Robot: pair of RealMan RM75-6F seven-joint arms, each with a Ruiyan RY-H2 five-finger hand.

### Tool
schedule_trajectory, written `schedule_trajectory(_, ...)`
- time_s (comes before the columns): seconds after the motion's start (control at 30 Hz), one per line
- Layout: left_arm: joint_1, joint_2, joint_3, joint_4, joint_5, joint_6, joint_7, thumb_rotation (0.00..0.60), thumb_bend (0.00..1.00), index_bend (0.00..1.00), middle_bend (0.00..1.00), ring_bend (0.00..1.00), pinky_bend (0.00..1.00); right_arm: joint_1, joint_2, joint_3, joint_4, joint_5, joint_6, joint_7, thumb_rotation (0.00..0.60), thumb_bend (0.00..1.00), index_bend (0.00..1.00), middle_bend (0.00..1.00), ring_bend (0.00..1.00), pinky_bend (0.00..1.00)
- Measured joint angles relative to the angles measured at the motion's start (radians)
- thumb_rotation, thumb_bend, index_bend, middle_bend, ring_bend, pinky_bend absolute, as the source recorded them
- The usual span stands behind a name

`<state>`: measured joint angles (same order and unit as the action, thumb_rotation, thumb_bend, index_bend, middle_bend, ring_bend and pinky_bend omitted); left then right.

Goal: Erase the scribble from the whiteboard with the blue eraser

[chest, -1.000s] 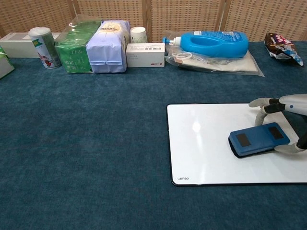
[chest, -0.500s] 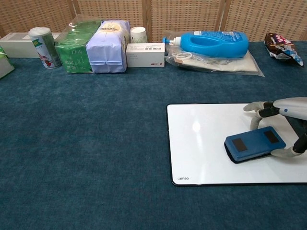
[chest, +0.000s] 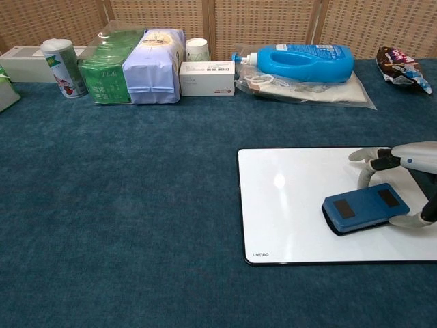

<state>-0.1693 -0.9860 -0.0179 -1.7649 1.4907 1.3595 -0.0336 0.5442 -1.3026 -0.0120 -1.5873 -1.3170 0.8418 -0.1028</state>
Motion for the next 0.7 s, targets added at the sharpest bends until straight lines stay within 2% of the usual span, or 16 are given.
schedule_trajectory(0.27, 0.003, 0.004, 0.0, 0.001, -0.002, 0.004, -0.005, 0.6, 0.17, 0.25, 0.12, 0.08, 0.0, 0.01, -0.003, 0.003, -0.003, -0.001, -0.007, -0.012, 0.6, 0.32, 0.24, 0.01, 0.0, 0.0)
schedule_trajectory(0.7, -0.001, 0.001, -0.002, 0.005, 0.001, 0.0, -0.008, 0.6, 0.17, 0.25, 0.12, 0.08, 0.0, -0.001, 0.006, -0.003, -0.022, 0.006, 0.012, -0.027, 0.6, 0.33, 0.3, 0.01, 0.0, 0.0)
